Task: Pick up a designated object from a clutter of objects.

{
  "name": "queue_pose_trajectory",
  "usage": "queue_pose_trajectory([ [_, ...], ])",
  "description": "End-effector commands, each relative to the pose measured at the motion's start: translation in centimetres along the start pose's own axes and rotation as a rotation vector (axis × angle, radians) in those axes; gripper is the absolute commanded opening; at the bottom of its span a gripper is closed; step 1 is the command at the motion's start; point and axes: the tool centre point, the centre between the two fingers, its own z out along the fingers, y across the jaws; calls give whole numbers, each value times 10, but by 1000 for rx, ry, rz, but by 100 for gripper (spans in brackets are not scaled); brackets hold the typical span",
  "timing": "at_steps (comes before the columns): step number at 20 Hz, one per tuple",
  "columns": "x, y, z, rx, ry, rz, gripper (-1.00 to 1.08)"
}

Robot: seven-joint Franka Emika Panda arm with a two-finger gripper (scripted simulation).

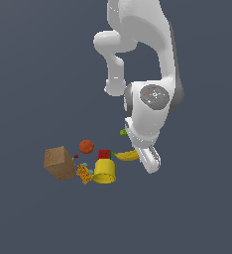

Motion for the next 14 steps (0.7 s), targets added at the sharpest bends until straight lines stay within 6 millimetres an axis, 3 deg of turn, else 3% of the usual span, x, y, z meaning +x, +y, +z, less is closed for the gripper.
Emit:
queue_pose_trajectory([
  [1, 10, 12, -24, 2, 0, 0, -100],
  [14, 67, 77, -157, 3, -2, 1, -100],
])
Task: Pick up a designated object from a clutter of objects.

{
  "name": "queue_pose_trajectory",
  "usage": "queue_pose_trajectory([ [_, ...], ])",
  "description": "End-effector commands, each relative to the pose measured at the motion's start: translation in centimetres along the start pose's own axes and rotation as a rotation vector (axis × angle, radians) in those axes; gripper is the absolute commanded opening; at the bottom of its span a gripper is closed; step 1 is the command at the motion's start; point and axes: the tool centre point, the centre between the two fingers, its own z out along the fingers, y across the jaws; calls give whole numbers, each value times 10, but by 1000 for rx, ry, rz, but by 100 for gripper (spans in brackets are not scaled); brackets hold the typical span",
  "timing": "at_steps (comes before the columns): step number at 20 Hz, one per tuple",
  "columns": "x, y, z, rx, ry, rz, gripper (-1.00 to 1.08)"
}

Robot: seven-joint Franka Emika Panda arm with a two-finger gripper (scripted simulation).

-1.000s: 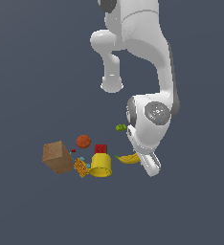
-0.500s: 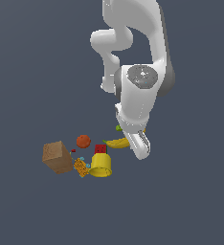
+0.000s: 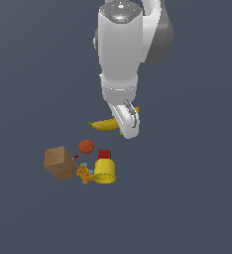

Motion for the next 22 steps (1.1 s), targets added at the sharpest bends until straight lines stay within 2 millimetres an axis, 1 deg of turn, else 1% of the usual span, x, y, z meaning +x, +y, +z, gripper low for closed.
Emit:
queue_pose_trajectory([
  [1, 11, 13, -27, 1, 0, 0, -100],
  [7, 35, 38, -83, 1, 1, 0, -100],
  [12, 50, 53, -117, 1, 2, 0, -100],
  [17, 59, 61, -137, 1, 2, 0, -100],
  [22, 63, 63, -144, 0, 3, 0, -100],
])
